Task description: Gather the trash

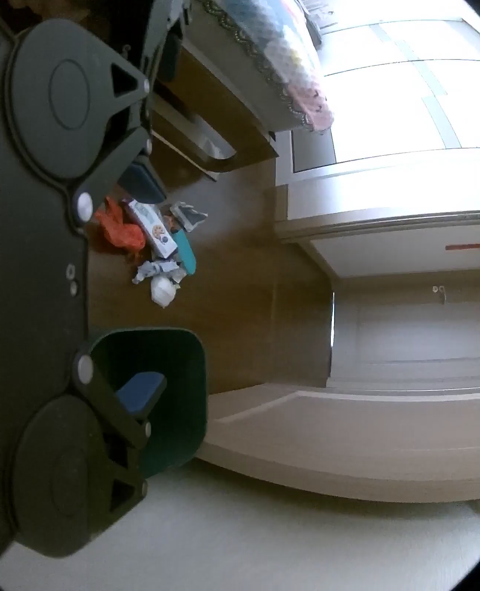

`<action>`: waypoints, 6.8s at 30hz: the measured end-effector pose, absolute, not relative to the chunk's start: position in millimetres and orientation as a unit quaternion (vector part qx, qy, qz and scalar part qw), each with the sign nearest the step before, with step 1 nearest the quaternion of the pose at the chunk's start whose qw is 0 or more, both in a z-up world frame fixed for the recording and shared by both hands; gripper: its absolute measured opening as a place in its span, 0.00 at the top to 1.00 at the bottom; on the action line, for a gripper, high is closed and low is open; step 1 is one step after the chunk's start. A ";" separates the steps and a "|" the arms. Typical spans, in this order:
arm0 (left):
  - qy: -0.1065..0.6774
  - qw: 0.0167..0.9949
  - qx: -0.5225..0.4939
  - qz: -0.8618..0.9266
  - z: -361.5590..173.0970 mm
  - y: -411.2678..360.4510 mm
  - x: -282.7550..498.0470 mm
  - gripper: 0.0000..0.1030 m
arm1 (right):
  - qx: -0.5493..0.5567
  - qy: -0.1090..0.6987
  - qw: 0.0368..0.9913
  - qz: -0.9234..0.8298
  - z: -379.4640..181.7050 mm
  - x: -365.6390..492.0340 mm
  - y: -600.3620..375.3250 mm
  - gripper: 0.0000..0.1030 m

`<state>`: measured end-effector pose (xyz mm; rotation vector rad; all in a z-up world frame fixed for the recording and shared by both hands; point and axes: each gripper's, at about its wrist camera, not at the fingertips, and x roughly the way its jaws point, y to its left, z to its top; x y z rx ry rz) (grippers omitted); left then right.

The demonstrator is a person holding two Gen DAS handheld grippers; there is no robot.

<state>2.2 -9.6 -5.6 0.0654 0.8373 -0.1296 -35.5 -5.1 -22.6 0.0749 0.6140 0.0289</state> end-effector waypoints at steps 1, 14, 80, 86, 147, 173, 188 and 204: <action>0.401 0.913 0.037 -0.062 -5.4 -11.1 0.5 0.09 | 0.037 0.303 0.952 0.013 -26.1 -34.9 -4.8 0.05; 0.402 0.914 0.029 -0.044 1.2 -12.2 -5.2 0.09 | 0.049 0.298 0.953 0.012 -38.5 -39.6 -7.2 0.05; 0.382 0.921 0.056 -0.056 48.5 -72.5 10.5 0.09 | 0.016 0.273 0.961 0.042 -9.6 -41.7 -81.6 0.05; 0.388 0.915 0.083 -0.079 69.3 -59.8 55.6 0.09 | 0.008 0.310 0.950 -0.021 -18.0 -15.5 -124.1 0.05; 0.605 0.778 0.153 -0.077 -370.8 -4.8 282.5 0.52 | -0.081 0.634 0.747 -0.181 -108.1 137.6 5.5 0.93; 0.469 0.862 0.068 -0.180 -112.4 57.5 217.7 0.92 | -0.238 0.565 0.783 -0.108 -93.2 173.1 100.3 0.98; 0.447 0.860 0.085 -0.231 -81.7 69.4 199.5 0.92 | -0.320 0.537 0.778 -0.063 -104.5 181.4 107.3 0.96; 0.587 0.777 0.063 -0.218 -273.4 80.0 262.8 0.53 | -0.216 0.584 0.771 -0.135 -116.0 180.5 24.5 0.96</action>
